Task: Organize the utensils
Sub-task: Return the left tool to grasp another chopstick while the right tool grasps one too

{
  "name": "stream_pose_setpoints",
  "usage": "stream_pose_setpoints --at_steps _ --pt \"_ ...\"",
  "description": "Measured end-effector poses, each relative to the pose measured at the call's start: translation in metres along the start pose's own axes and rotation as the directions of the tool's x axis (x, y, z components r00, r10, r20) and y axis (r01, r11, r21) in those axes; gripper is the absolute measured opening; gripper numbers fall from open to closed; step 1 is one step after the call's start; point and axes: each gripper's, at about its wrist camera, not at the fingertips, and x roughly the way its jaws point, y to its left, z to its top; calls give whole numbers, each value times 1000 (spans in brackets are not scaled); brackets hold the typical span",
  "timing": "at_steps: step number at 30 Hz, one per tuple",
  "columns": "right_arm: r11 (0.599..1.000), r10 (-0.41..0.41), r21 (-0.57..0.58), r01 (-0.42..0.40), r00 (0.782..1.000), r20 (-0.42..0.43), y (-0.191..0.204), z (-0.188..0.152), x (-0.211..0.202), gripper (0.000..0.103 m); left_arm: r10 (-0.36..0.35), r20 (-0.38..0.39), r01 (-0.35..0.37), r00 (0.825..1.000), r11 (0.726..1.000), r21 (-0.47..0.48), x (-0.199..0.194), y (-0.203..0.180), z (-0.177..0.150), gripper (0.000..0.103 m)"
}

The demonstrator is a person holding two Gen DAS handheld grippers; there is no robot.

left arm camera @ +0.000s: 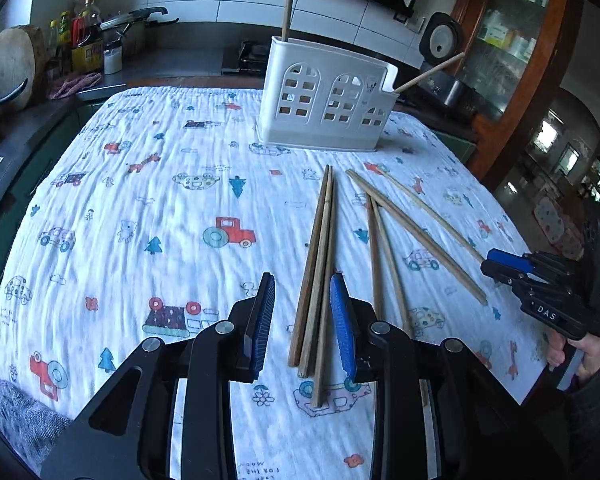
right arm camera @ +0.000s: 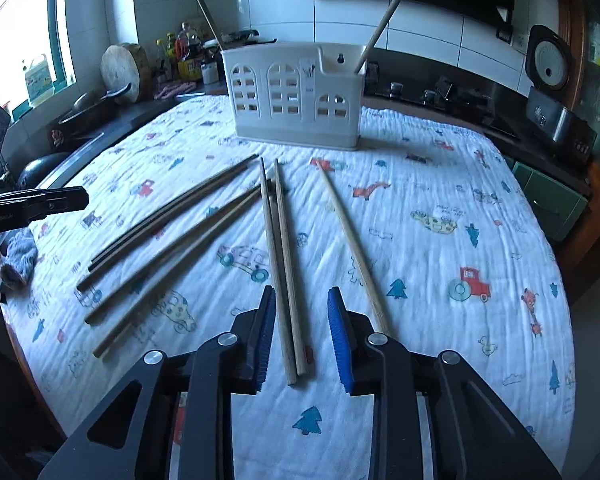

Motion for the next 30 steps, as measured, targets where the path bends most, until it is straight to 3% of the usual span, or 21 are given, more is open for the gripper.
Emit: stream_pose_setpoints --at_steps 13,21,30 --pt "999 5 -37 -8 997 -71 1 1 30 14 10 -33 -9 999 1000 27 10 6 -6 27" --pt "998 2 -67 -7 997 -75 3 2 31 13 -3 -65 7 998 998 57 24 -1 -10 18" --pt "998 -7 -66 2 997 -76 -2 1 30 13 -6 -105 15 994 996 87 44 -5 -8 16"
